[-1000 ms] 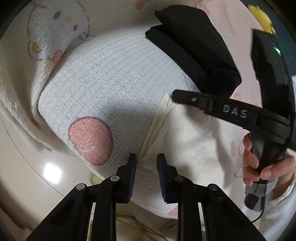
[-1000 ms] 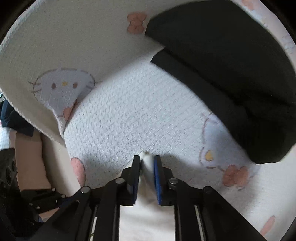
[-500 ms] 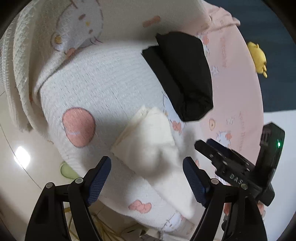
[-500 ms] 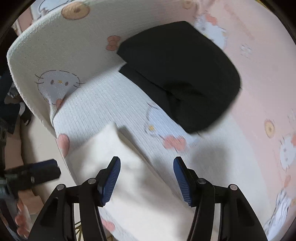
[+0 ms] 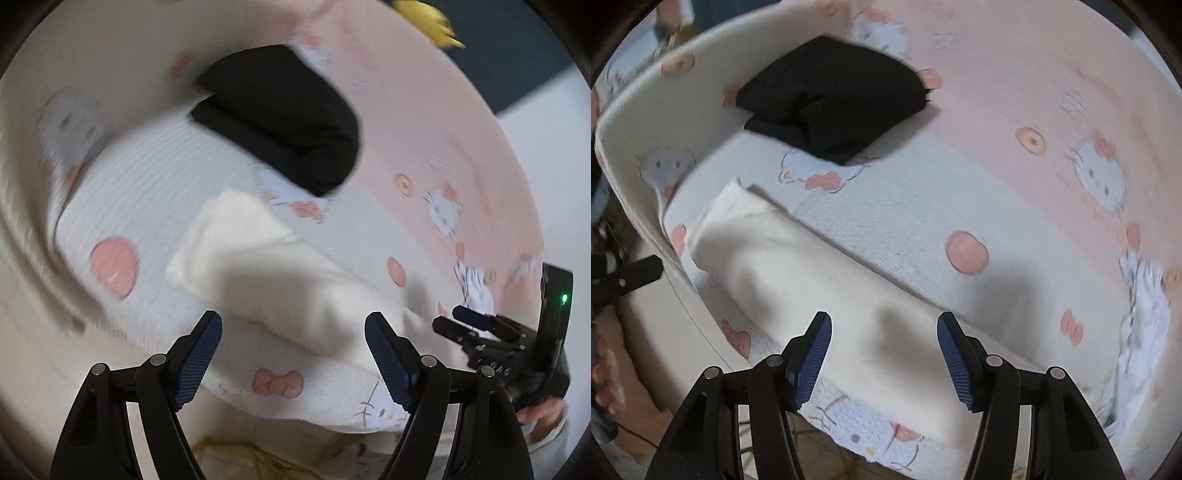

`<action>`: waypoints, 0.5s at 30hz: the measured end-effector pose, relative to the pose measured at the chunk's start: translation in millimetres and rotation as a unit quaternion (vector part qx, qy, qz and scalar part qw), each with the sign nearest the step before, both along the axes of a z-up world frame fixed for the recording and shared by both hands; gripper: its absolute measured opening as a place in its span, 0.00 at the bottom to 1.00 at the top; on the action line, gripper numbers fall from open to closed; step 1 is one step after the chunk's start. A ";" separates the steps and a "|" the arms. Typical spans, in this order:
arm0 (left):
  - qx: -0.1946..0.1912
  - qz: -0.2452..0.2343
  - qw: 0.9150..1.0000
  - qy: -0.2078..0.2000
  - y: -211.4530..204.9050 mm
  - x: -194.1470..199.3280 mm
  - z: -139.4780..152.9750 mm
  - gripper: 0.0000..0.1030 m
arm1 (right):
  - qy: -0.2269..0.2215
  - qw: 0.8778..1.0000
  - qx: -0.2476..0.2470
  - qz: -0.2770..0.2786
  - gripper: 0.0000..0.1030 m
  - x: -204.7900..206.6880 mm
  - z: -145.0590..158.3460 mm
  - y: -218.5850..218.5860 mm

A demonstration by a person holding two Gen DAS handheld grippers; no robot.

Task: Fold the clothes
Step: 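Release the cream shirt and smooth the folded bundle with both grippers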

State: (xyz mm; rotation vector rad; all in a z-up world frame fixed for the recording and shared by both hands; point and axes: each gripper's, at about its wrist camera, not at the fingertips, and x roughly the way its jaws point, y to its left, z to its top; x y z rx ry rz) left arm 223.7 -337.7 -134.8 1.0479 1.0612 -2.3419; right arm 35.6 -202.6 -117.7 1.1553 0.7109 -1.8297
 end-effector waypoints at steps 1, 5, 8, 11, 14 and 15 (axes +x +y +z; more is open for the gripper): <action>-0.016 -0.005 1.000 -0.004 4.4 -5.5 0.8 0.77 | -0.006 1.000 -0.012 -0.014 0.64 -5.0 -1.0 11.4; -0.073 -0.048 0.996 -0.017 24.9 -31.4 8.2 0.77 | -0.031 0.995 -0.057 -0.074 0.65 -22.5 -11.1 49.6; -0.130 -0.088 0.987 -0.030 40.9 -61.6 15.1 0.77 | -0.039 0.988 -0.100 -0.110 0.65 -31.9 -16.7 78.2; -0.168 -0.127 0.977 -0.038 54.6 -88.6 21.9 0.76 | -0.056 0.977 -0.127 -0.161 0.65 -43.5 -22.1 99.0; -0.221 -0.185 0.957 -0.045 79.7 -118.5 26.1 0.77 | -0.080 0.963 -0.146 -0.212 0.65 -56.3 -26.5 122.2; -0.241 -0.206 0.947 -0.052 89.6 -127.0 26.1 0.77 | -0.087 0.958 -0.150 -0.228 0.65 -60.1 -27.7 130.2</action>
